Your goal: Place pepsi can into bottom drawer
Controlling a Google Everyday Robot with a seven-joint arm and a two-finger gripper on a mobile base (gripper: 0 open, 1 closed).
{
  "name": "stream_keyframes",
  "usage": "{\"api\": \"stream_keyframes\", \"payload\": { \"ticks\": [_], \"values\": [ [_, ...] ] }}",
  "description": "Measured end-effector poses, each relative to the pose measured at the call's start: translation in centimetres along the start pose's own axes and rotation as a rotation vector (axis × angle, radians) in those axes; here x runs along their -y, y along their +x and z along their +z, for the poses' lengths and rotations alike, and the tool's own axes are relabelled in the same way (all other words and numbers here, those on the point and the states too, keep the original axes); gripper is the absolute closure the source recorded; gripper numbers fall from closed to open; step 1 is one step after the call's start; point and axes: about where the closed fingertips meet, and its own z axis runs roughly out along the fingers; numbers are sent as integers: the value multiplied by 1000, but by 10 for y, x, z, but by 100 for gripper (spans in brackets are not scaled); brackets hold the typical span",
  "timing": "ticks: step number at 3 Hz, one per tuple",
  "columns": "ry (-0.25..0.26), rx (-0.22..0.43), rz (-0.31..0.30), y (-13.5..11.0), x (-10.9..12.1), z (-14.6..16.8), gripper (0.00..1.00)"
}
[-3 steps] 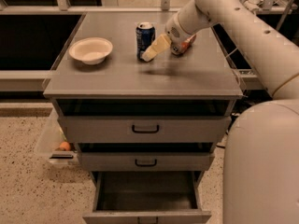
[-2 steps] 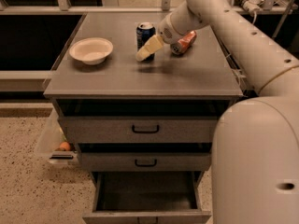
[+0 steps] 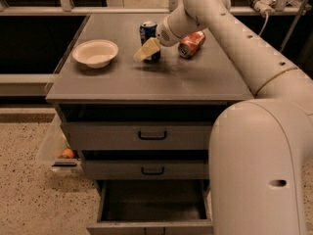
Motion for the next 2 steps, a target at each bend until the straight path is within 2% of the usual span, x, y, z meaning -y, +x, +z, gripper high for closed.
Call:
{"api": "stream_keyframes", "payload": {
  "ticks": [2],
  "values": [
    [0, 0, 0, 0, 0, 0, 65]
  ]
}}
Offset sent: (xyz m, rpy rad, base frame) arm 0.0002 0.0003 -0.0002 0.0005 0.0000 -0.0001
